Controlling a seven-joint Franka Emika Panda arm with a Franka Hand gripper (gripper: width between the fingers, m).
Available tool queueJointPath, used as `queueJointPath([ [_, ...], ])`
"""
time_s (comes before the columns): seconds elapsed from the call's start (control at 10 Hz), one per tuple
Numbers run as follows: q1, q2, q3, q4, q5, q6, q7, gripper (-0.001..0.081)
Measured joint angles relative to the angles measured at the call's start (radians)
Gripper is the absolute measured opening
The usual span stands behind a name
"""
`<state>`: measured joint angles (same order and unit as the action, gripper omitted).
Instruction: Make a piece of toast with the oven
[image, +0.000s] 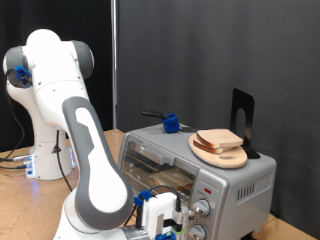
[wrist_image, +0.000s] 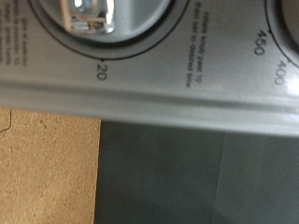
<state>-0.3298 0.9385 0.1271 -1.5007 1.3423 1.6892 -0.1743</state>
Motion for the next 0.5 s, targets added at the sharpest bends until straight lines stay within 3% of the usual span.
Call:
queueJointPath([
  [0.5,0.003,0.003,0.004,0.033,0.016,0.011,0.031,0.0800],
])
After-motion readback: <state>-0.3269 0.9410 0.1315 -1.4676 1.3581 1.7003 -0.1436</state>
